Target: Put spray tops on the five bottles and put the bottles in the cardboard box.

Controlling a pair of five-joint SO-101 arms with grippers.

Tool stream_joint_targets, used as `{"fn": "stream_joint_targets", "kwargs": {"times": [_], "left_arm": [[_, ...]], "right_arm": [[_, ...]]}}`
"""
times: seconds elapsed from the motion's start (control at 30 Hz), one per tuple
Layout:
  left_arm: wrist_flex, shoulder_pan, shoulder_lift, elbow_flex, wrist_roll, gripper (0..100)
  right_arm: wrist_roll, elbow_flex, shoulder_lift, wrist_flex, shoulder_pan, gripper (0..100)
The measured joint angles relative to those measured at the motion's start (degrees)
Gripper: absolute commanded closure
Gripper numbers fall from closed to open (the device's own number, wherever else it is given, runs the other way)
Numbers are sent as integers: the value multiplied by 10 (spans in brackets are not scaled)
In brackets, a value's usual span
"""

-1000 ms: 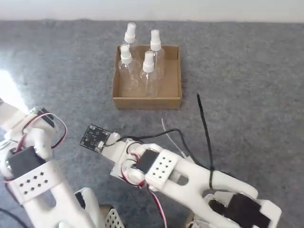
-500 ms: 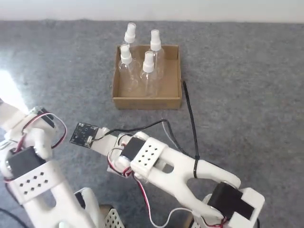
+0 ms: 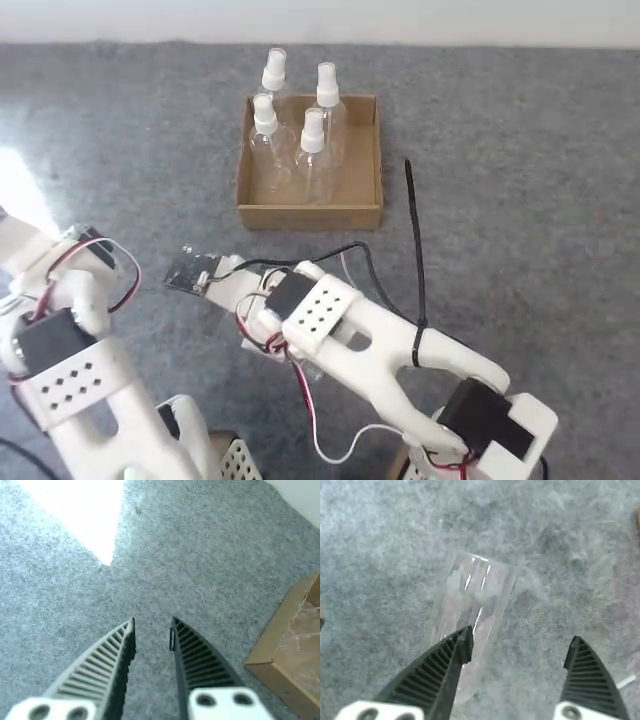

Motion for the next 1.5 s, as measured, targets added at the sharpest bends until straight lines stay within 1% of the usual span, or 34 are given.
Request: {"fn": "stream_joint_targets", "kwargs": {"times": [0.1,0.17,0.43,0.7,0.77,0.97,1.07,1.17,1.5], "left_arm": [[0,0,0,0,0,891],[-2,-1,0,0,0,891],[-7,-1,0,0,0,891],[-7,0,0,0,0,891],[-7,-5,0,0,0,891],[-25,-55,0,0,23,891],[-27,-58,0,0,26,891],[-27,-63,0,0,29,891],[-27,-62,0,0,26,891]], "right_arm": [[0,1,2,14,25,702],[1,11,18,45,33,702],[3,11,-52,111,31,702],[4,11,-115,128,30,702],[1,11,-122,128,16,702],[-73,11,-127,128,-61,701],[-93,11,-127,128,-88,701],[-98,11,-127,119,-113,701],[-101,71,-100,-13,-165,701]]}}
